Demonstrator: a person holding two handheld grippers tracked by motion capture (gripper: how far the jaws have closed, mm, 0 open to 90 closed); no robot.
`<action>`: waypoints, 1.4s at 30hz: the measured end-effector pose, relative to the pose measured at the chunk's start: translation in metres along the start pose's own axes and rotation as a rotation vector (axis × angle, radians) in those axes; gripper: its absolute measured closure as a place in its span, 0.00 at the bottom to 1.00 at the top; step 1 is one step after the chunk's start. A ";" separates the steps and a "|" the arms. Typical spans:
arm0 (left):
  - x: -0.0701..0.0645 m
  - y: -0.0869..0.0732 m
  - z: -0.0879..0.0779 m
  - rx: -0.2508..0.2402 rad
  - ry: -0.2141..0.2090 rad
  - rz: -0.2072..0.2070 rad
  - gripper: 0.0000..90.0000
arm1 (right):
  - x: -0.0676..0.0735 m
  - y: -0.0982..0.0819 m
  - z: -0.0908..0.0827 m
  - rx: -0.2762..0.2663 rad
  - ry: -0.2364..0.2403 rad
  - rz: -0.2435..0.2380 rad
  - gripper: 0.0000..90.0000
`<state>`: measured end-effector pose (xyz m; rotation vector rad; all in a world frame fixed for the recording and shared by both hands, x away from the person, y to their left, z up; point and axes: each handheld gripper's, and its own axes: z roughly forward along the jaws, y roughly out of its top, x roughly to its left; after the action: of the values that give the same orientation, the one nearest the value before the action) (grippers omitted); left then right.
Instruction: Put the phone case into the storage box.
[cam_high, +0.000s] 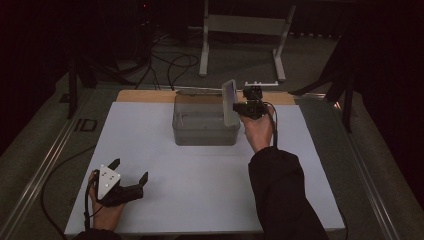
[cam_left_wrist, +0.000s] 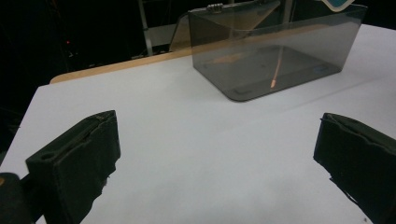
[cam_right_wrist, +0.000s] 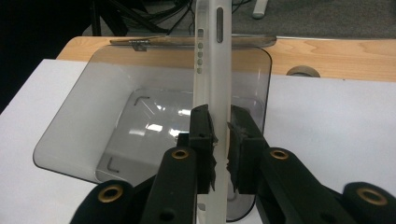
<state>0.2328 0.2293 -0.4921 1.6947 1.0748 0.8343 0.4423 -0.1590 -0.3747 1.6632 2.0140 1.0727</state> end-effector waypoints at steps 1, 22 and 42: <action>0.000 0.000 0.000 -0.001 0.000 -0.001 0.01 | 0.000 0.000 0.001 0.002 -0.002 -0.002 0.90; 0.000 0.000 0.000 -0.003 -0.001 -0.003 0.01 | -0.001 -0.004 0.013 0.027 -0.030 0.011 0.90; 0.000 0.000 -0.001 -0.004 -0.001 -0.003 0.01 | -0.005 -0.008 0.026 0.056 -0.065 0.014 0.90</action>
<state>0.2325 0.2297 -0.4918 1.6896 1.0741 0.8331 0.4549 -0.1549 -0.3986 1.7197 2.0120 0.9623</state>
